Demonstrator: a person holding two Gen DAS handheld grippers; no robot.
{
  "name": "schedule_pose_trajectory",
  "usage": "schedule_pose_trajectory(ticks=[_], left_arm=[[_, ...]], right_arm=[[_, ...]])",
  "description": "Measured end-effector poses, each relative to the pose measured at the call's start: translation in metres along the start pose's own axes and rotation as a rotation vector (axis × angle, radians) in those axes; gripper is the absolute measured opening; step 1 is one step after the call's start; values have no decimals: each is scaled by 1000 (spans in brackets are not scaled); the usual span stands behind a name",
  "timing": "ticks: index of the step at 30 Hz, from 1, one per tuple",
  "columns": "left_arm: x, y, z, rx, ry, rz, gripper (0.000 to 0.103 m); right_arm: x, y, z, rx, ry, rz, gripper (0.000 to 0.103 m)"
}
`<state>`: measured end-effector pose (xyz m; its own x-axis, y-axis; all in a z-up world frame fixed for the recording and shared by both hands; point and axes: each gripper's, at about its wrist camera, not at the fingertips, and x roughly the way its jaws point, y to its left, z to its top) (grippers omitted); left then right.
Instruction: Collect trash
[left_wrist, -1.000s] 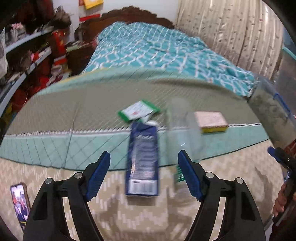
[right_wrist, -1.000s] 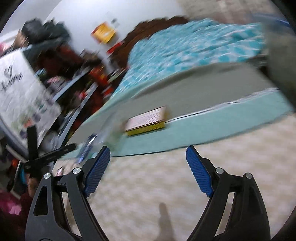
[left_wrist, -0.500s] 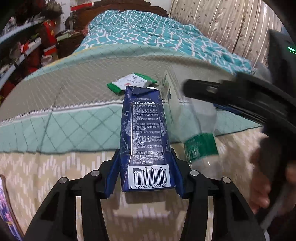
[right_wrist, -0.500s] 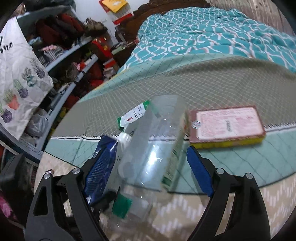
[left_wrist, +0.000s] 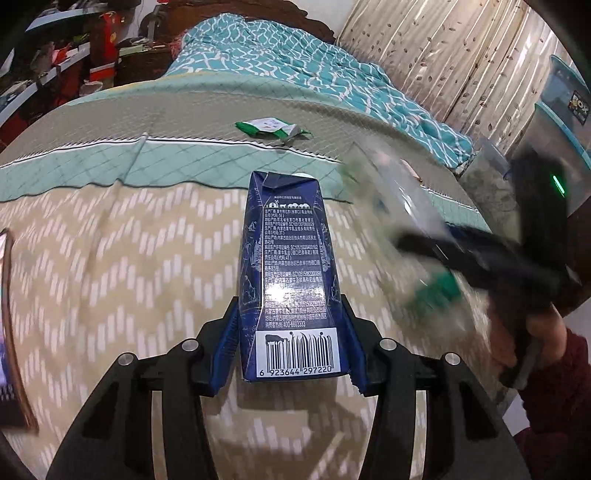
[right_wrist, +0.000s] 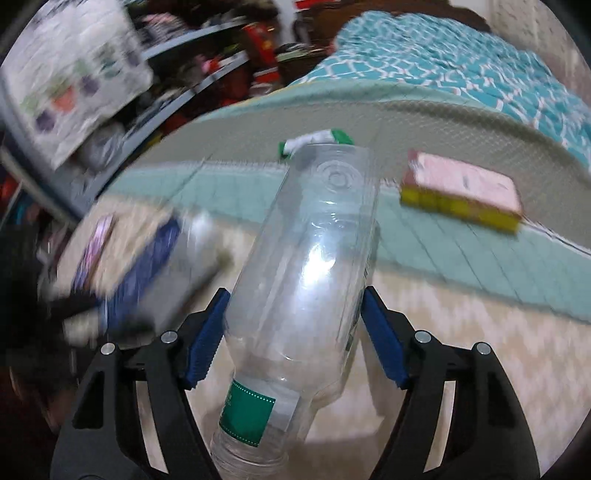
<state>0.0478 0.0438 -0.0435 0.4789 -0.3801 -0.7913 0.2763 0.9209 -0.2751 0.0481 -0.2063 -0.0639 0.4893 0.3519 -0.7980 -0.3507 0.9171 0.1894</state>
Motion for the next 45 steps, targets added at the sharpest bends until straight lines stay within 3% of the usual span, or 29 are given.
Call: schedule_pose_trajectory(ticks=[5, 8, 10, 11, 15, 17, 20, 22, 23, 27, 30, 35, 38, 40, 42, 43, 45], left_arm=[[2, -12, -3, 18, -7, 32, 48], [6, -18, 0, 28, -10, 58, 48], [10, -20, 1, 27, 2, 74, 55], [13, -20, 4, 21, 8, 80, 63], [15, -21, 8, 24, 0, 97, 65], [15, -23, 11, 27, -8, 98, 69], [20, -26, 18, 35, -14, 107, 69], [26, -24, 20, 36, -12, 125, 59], [30, -21, 22, 34, -1, 113, 49], [27, -7, 22, 10, -30, 101, 49], [22, 10, 21, -22, -51, 77, 49], [17, 19, 15, -15, -88, 53, 49], [15, 25, 15, -31, -89, 26, 49], [15, 30, 15, -54, -88, -7, 49], [14, 36, 15, -72, -89, -34, 49], [14, 37, 15, -77, -89, -39, 49], [13, 37, 14, -81, -90, -43, 49]], right_arm=[[-38, -13, -45, 2, -14, -65, 73], [-51, -24, -54, 52, -33, -52, 75], [-61, -33, -53, 81, -76, -28, 87], [-69, -39, -50, 101, -107, -28, 90], [-87, -58, -33, 163, -175, -19, 90], [-98, -73, -5, 182, -224, -33, 90], [-92, -74, 38, 139, -208, -64, 90], [-77, -65, 74, 103, -173, -20, 90], [-64, -59, 96, 96, -137, 1, 90], [14, -35, 170, 138, 42, 87, 90], [83, -23, 206, 156, 157, 32, 90], [167, -9, 233, 85, 255, -160, 89], [191, -4, 229, 96, 315, -157, 90], [201, 5, 223, 34, 344, -186, 90], [197, 12, 220, -11, 317, -185, 84], [194, 13, 219, -12, 314, -186, 74], [183, 14, 218, -11, 305, -158, 33]])
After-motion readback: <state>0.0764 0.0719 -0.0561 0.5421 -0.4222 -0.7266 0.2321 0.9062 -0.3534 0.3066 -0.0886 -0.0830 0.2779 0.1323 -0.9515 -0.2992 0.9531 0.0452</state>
